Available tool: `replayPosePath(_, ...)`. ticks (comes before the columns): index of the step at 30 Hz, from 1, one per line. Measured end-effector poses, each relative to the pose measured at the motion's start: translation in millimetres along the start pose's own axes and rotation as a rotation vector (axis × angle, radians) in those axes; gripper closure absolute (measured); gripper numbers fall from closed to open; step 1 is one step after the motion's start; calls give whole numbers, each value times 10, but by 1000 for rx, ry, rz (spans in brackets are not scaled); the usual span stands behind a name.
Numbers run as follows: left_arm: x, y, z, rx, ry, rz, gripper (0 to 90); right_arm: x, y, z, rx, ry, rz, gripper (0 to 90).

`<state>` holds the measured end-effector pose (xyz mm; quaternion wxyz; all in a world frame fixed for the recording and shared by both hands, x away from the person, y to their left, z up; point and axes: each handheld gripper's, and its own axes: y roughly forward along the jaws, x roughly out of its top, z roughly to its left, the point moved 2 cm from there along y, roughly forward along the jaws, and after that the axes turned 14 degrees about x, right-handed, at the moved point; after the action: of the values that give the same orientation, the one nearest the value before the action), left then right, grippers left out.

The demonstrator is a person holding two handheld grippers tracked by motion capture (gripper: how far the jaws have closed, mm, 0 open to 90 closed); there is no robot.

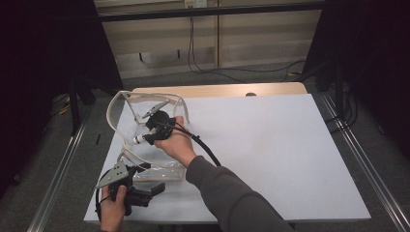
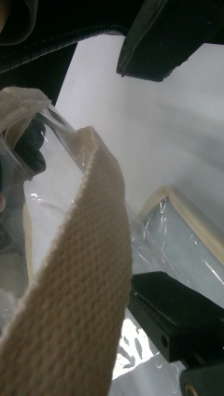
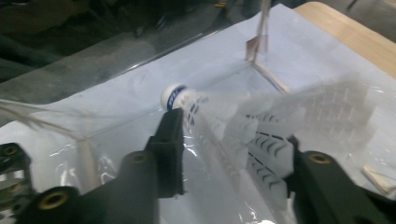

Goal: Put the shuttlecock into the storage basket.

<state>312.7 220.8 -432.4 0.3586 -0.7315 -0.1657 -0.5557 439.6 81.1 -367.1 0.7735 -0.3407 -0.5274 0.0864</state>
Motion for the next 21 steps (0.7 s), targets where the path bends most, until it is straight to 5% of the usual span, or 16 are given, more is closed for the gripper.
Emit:
replayPosePath(2,2,-3,3,-3,1,-3,15,-2,1,2,-21,12,-2,400)
replayPosePath(5,3,-2,5,-1,1,-4,15,10,-38,11,-38,28,-9,379)
replayPosePath(6,4,-1,2,5,3,-3,15,27,-75,9,-46,45,-12,276)
replayPosePath(21,12,9,-15,-2,3,-2,13,96,-312,133,-4,27,-55,241)
